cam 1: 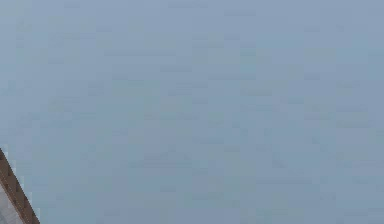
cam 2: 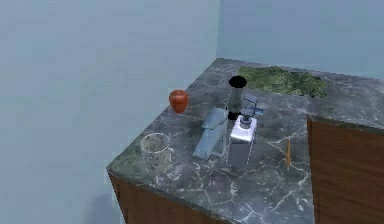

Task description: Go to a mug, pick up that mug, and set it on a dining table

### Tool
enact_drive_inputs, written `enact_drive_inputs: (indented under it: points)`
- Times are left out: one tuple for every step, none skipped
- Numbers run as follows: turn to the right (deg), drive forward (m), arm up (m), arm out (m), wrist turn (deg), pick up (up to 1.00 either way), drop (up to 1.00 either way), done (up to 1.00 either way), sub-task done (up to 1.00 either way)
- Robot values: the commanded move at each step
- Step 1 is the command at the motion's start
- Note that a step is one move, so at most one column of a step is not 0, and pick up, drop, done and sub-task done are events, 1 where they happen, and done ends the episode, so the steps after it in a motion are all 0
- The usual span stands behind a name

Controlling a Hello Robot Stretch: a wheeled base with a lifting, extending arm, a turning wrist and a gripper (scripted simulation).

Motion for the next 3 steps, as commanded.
enact_drive_inputs:
  points:
    - [0.0,0.00,0.50,0.00,0.0,0.00,0.00,0.00,0.00]
    - [0.0,0.00,0.38,0.00,0.0,0.00,0.00,0.00,0.00]
    - [0.0,0.00,0.00,0.12,0.0,0.00,0.00,0.00,0.00]
